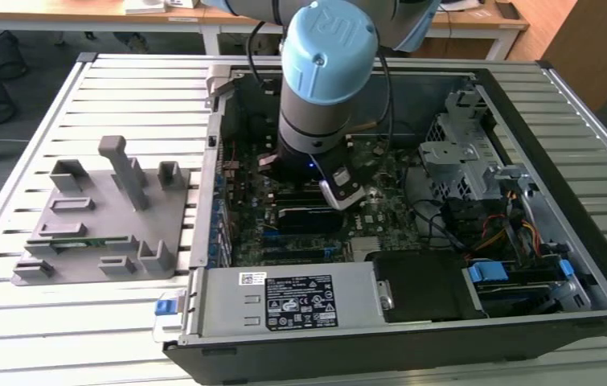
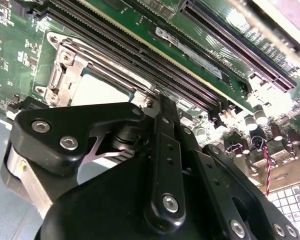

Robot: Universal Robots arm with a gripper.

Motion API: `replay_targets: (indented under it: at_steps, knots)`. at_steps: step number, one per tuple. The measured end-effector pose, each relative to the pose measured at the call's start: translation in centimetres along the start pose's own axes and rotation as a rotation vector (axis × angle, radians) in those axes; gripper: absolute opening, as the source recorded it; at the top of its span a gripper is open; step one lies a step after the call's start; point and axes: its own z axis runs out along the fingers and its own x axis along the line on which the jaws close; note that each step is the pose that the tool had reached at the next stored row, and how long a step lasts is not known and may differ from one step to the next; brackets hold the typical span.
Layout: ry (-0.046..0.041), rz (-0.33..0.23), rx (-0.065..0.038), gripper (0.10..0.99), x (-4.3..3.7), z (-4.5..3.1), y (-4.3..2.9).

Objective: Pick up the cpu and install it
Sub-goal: 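Install the second cpu locking lever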

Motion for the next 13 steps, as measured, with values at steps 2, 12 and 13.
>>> replay_targets:
  at_steps: [2, 12, 13]
  knots:
    - [0.0000, 0.000, 0.000, 0.106, 0.18, 0.03, -0.01]
    - [-0.0001, 0.000, -0.001, 0.106, 0.24, 0.17, -0.04]
    - [-0.0003, 0.000, -0.001, 0.106, 0.24, 0.07, -0.01]
